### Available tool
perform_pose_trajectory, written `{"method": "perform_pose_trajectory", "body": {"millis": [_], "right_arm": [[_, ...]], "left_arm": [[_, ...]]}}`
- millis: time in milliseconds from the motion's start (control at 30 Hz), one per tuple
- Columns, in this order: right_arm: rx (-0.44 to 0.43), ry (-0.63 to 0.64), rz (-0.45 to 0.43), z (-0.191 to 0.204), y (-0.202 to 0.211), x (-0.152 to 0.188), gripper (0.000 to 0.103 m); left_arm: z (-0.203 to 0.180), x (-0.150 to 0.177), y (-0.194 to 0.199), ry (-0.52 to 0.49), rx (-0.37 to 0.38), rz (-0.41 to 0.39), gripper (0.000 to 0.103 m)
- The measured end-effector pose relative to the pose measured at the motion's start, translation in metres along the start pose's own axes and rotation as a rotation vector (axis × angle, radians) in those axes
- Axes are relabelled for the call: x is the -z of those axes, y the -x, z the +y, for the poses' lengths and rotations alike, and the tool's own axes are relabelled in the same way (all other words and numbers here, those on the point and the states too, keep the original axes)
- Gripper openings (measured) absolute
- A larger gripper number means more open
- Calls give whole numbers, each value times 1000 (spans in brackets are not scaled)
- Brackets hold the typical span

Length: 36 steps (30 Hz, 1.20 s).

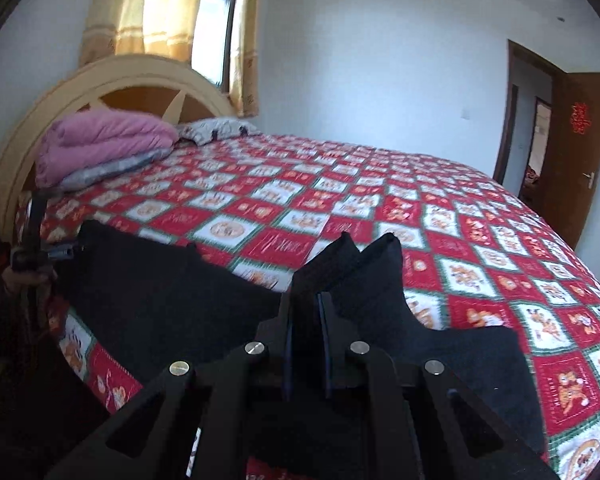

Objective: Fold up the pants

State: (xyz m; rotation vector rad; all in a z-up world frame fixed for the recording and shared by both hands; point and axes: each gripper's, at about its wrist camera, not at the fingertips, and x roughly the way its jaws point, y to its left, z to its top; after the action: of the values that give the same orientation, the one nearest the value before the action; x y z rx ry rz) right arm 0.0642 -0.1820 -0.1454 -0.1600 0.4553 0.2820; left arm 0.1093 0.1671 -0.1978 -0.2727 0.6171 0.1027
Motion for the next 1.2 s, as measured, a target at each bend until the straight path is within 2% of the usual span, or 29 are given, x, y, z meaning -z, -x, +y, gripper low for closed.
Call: {"method": "perform_pose_trajectory", "body": {"millis": [467,600,833,967,1067,1200], "right_arm": [[-54,132,63,58,-35,8,11],[-76,171,104,75,-46,18,11],[-74,204,183,82,-65,33,11],[-58,274,201,92,-67,39,13],[-35,357,188,101,-61,42,16],[-100,281,155,87,-50,34,18]], "left_arm": [[0,0,0,1,-1,-3,103],[1,-1,-1,1,-2,-3,103],[2,-2,-2,1,-3,-5,103],[2,-2,0,7,0,-6,103],[6,-8,0,34,6,-3,103],[17,-15,10,98,-12,-37,103]]}}
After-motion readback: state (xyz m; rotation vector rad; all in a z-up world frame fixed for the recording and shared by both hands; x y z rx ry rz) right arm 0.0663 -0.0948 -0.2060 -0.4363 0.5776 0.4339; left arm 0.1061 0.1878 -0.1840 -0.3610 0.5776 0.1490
